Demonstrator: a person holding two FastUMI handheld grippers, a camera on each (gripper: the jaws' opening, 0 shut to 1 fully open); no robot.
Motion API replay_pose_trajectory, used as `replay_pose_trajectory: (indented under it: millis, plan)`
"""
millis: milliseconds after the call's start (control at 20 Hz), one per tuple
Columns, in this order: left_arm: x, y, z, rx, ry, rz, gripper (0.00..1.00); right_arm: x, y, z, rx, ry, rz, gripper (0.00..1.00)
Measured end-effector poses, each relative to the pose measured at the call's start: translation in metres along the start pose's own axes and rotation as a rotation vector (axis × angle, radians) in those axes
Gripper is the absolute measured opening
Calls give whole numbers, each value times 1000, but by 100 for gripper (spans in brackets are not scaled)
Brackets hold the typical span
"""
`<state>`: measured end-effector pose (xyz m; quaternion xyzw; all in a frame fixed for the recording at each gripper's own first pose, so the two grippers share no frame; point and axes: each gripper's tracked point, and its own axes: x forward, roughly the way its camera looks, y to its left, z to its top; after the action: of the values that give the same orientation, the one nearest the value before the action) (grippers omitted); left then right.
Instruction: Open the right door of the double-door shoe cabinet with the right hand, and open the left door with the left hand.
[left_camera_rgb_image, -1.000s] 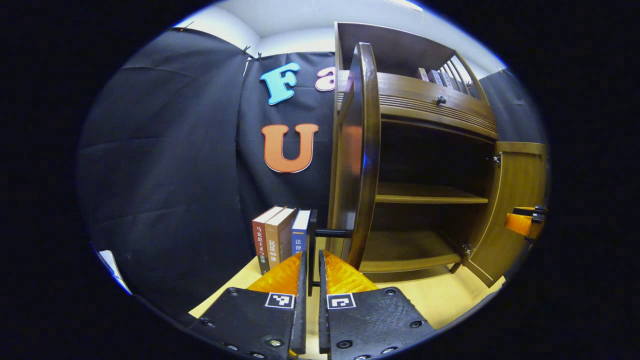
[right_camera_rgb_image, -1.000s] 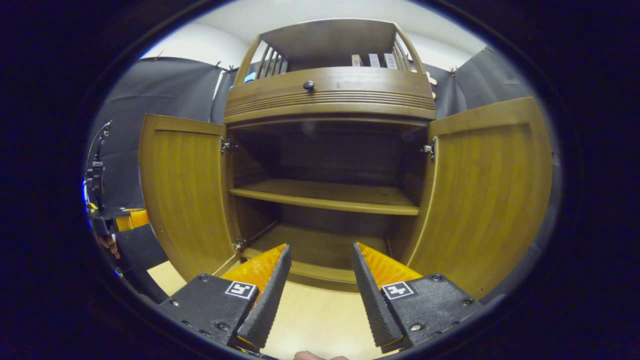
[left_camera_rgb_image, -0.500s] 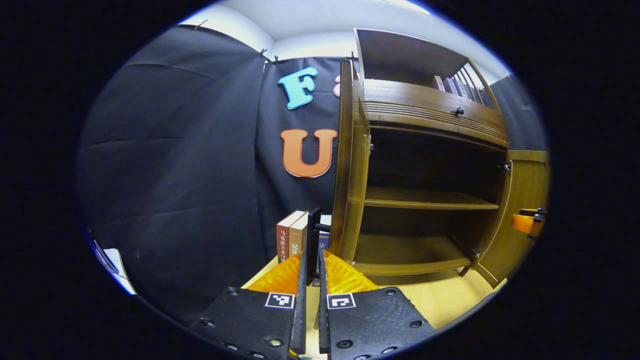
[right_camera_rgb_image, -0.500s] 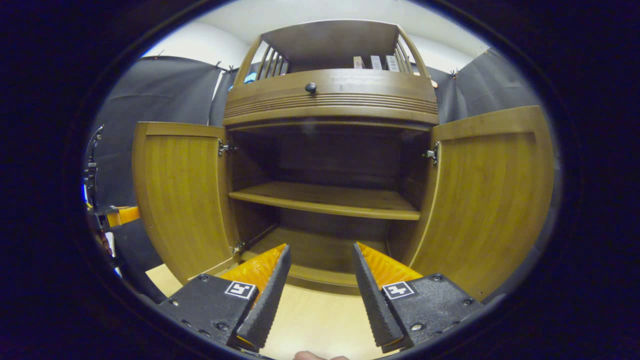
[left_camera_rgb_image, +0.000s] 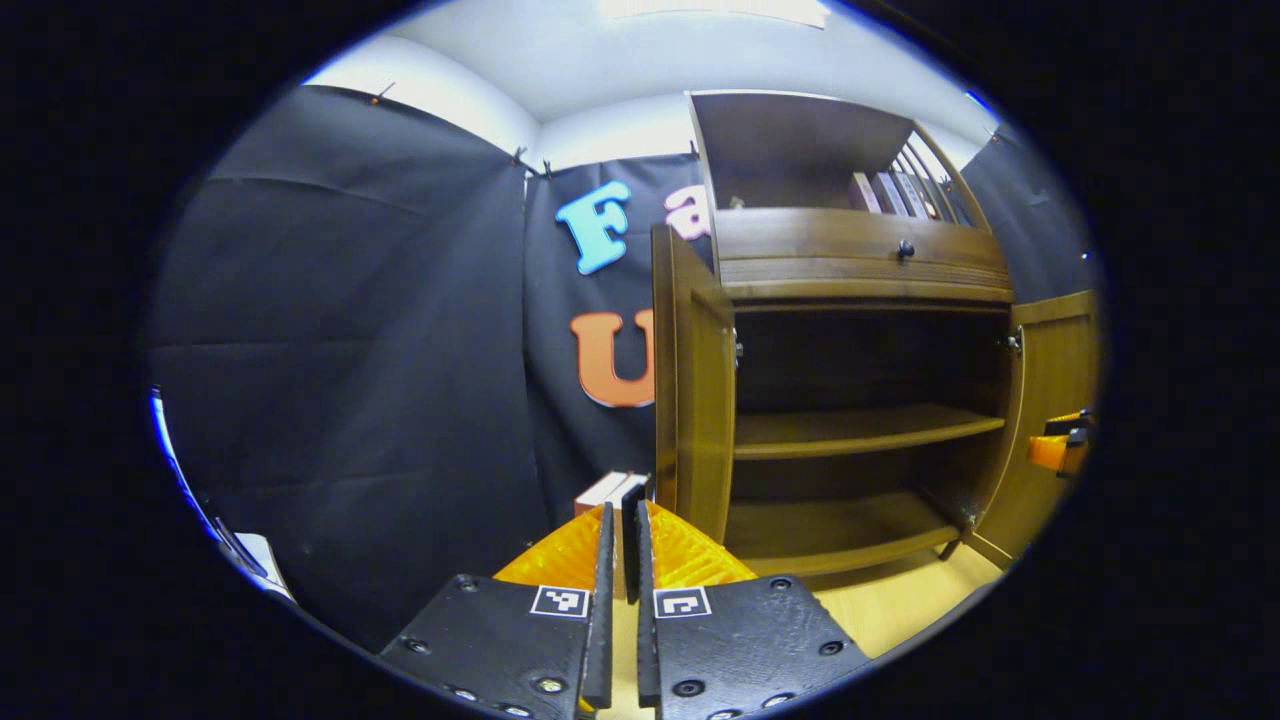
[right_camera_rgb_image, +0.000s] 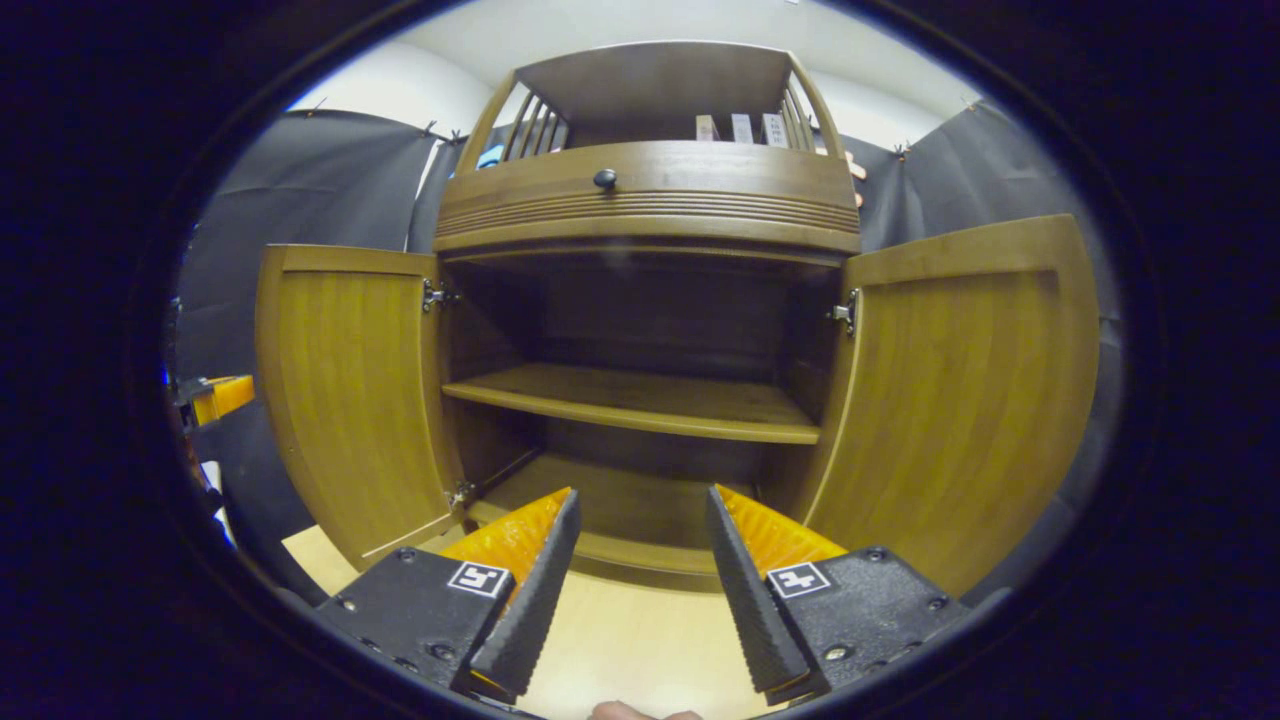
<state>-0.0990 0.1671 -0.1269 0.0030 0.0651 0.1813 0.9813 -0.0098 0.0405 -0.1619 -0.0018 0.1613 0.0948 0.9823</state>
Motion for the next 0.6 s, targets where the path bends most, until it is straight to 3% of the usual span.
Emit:
replay_pose_trajectory:
  millis: [50,100,150,350,400,550,600]
  plan:
    - [-5,-8,3,-15,-8,-4,10,0,-3,0,6,0,-7,82]
    - [-3,-16,6,-16,-19,-12,23,-1,-6,1,13,-1,-14,85]
    - [-6,-23,8,-13,-28,-17,12,-3,-8,3,17,-4,-19,83]
    - [-13,-58,25,-23,-58,-85,26,-8,-15,13,9,-28,-27,84]
    - [-14,-68,33,-30,-76,-106,58,-10,-17,18,6,-37,-29,84]
    - [-13,-105,46,-29,-95,-170,59,-19,-23,32,2,-70,-38,84]
    - [-11,-114,51,-29,-103,-187,67,-21,-25,38,1,-80,-42,86]
